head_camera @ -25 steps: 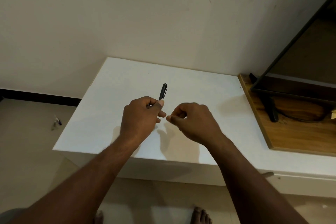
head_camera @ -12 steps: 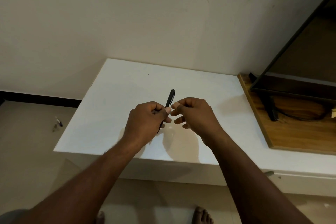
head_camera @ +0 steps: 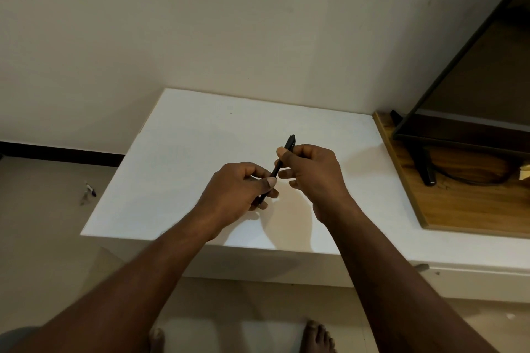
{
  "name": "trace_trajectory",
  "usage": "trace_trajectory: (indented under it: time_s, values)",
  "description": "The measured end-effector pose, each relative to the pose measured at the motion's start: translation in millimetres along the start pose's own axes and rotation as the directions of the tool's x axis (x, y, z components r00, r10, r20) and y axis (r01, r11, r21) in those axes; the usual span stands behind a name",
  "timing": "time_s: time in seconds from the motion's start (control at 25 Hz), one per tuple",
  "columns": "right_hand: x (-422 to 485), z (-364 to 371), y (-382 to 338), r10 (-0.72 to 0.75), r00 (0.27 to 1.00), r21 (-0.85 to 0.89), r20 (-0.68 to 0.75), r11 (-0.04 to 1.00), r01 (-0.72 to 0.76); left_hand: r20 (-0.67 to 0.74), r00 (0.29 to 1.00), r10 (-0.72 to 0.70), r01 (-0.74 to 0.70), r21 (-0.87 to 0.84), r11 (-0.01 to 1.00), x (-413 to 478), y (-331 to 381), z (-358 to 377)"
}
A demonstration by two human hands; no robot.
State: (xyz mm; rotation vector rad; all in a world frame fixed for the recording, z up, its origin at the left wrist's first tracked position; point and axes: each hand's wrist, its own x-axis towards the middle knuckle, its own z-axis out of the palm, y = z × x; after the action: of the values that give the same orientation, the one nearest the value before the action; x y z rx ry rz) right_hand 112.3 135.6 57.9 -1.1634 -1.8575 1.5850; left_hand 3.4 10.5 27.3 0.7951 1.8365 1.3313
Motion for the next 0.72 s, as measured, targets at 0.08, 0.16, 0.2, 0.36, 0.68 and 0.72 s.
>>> trace_trajectory:
  time_s: [0.08, 0.16, 0.2, 0.36, 0.68, 0.72]
  values:
    - [1.3, -0.8, -0.6, -0.026, 0.999, 0.016, -0.044, 1.0, 0.027, 0.026, 1.0, -0.014, 0.014, 0.005, 1.0, 0.3, -1.4, 0.2]
    - [2.2, -2.4, -1.8, -0.054, 0.995, 0.018, -0.084, 0.998, 0.056, 0.049, 0.999, -0.01, 0.009, 0.019, 1.0, 0.5, -1.8, 0.7]
    - [2.3, -2.9, -1.9, -0.062, 0.993, 0.013, -0.098, 0.998, 0.064, 0.056, 0.998, -0.009, 0.008, 0.027, 1.0, 0.7, -1.6, 1.0]
    - [1.3, -1.3, 0.3, -0.107, 0.989, -0.018, -0.103, 0.994, 0.106, 0.061, 0.998, -0.025, 0.021, 0.063, 0.998, 1.5, -2.1, 1.7]
    - [1.5, 2.4, 4.9, -0.155, 0.987, -0.104, -0.047, 0.983, 0.15, -0.122, 0.992, 0.037, -0.013, 0.197, 0.98, 3.1, -0.3, -6.4]
    - [1.6, 2.5, 5.8, -0.152, 0.988, -0.104, -0.038, 0.984, 0.147, -0.218, 0.973, 0.071, -0.013, 0.26, 0.965, 4.8, -1.3, -9.1]
